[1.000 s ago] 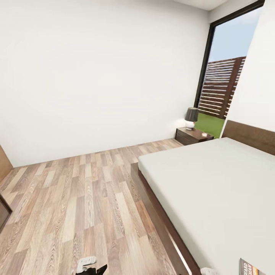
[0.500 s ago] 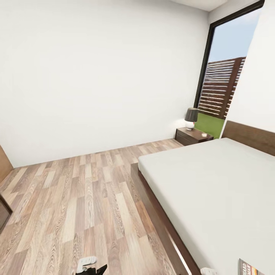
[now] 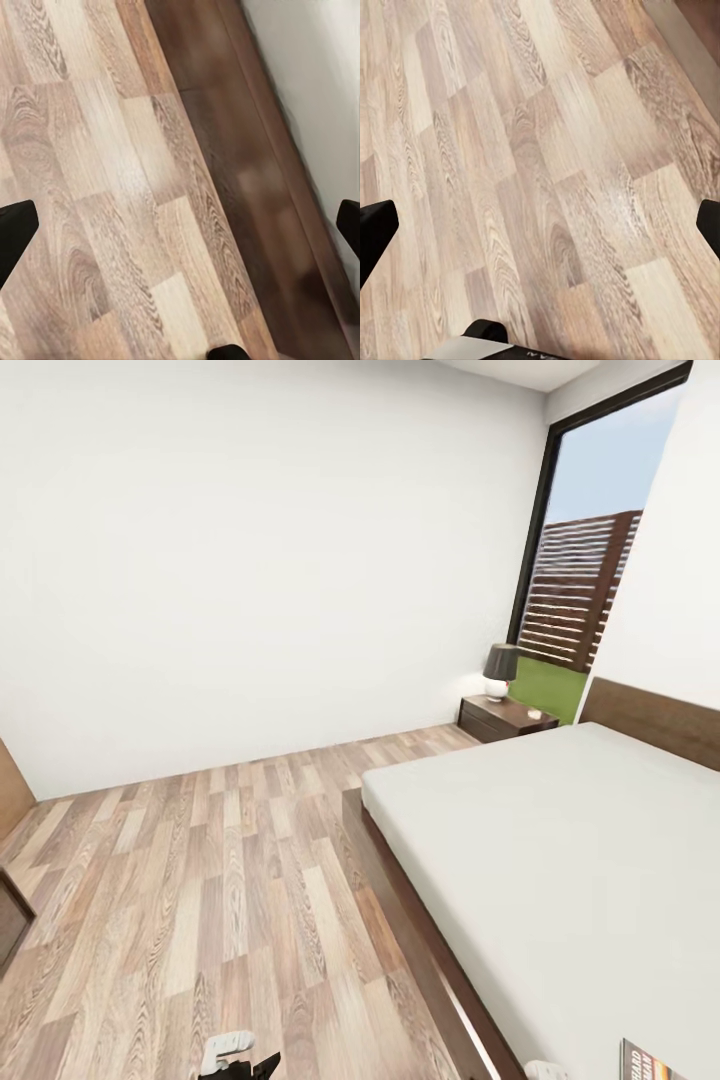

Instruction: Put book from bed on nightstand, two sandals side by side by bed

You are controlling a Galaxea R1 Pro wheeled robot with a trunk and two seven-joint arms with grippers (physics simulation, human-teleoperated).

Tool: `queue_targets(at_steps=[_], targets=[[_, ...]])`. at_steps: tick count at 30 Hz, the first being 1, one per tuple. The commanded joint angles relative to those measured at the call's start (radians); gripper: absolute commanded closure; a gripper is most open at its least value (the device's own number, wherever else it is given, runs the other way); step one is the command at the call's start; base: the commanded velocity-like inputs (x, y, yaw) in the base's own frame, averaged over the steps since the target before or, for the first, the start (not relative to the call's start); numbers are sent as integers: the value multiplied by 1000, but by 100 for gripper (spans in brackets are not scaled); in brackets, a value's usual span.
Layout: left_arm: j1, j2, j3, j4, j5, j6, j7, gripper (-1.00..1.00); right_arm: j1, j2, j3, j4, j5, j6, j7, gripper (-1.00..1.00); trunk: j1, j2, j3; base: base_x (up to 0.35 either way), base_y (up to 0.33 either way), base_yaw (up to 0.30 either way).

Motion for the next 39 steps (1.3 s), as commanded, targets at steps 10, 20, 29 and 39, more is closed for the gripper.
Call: queue_targets(at_steps=[10, 20, 29, 39], targets=[[-1, 0, 8, 1, -2, -1, -5, -100, 0, 0, -4, 1, 4, -4, 3, -100, -38, 69, 30, 0, 0, 0], [-1, 0, 8, 1, -2, -1, -4, -100, 0, 0, -4, 1, 4, -4, 3, -100, -77, 139, 61, 0, 0, 0], [-1, 0, 8, 1, -2, -1, -4, -100, 0, 0, -4, 1, 4, -4, 3, -100, -111, 202, 90, 0, 0, 0], [-1, 0, 8, 1, -2, -1, -4, -100, 0, 0, -4, 1, 4, -4, 4, -100, -149, 272, 121, 0, 0, 0]])
